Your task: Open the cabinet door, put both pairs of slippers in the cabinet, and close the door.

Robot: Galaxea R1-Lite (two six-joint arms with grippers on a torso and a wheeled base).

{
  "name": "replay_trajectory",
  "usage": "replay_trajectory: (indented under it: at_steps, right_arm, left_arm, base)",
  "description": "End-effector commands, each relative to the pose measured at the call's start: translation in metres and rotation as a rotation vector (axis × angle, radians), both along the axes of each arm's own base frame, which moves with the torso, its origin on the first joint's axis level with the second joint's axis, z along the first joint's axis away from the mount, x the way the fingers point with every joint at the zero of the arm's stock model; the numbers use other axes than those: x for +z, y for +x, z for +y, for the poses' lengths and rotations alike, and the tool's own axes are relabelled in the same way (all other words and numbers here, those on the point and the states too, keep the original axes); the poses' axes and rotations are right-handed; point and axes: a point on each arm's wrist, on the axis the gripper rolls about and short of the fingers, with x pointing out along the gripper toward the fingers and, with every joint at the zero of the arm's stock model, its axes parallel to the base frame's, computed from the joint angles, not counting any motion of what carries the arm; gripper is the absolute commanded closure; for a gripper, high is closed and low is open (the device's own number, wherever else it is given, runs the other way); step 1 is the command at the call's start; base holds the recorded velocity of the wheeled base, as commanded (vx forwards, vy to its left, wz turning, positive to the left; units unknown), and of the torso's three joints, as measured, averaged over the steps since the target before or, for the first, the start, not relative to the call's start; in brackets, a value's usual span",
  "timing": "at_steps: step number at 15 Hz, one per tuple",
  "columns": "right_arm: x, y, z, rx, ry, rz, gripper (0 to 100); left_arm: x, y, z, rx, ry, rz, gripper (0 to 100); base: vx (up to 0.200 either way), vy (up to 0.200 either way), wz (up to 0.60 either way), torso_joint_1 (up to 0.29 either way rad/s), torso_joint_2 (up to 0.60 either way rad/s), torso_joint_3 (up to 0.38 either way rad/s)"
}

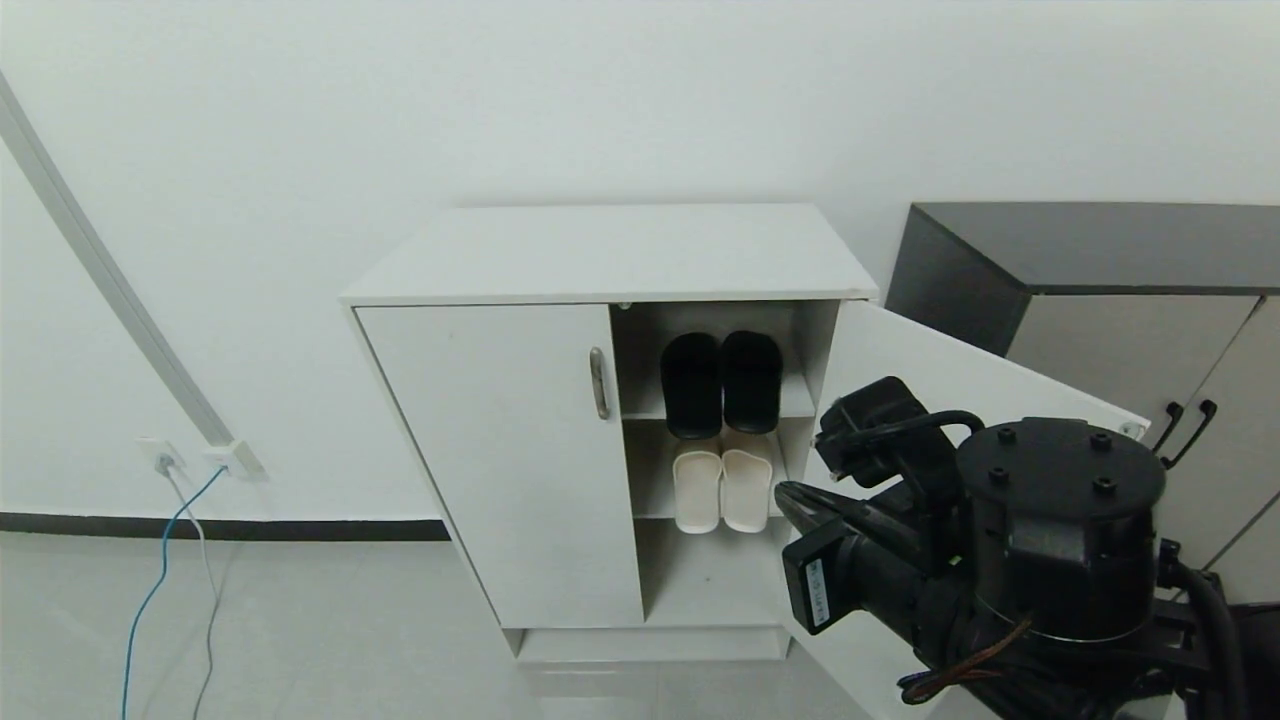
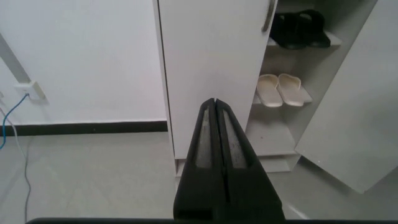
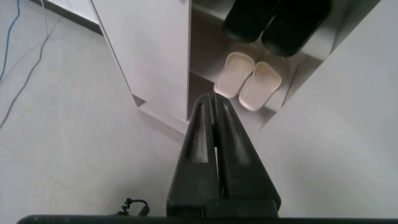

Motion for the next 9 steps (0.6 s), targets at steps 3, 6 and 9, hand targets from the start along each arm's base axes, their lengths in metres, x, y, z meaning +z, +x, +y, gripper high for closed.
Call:
replay_trajectory:
  at_steps: [3, 6, 9]
  right_arm:
    - [-0.0007, 0.0000, 0.0002, 0.002, -0.002, 0.001, 100]
    - [-0.0040, 0.0010, 0.0017, 0.002, -0.011, 0.007, 100]
    - [-0.0057, 0.0036, 0.0000, -0.011, -0.016, 0.010, 100]
  left_arm:
    - [0.0000, 0.0000, 0.0000, 0.000, 0.000, 0.000, 100]
    - [0.0000, 0.0000, 0.0000, 0.000, -0.002, 0.000, 100]
    - [0.0000, 0.0000, 0.0000, -0.001, -0.002, 0.000, 100]
  base:
    - [0.000, 0.000, 0.00, 0.198, -0.52, -0.317]
    - [0.000, 0.000, 0.00, 0.219, -0.53, -0.316]
    - [0.000, 0.000, 0.00, 0.233, -0.55, -0.321]
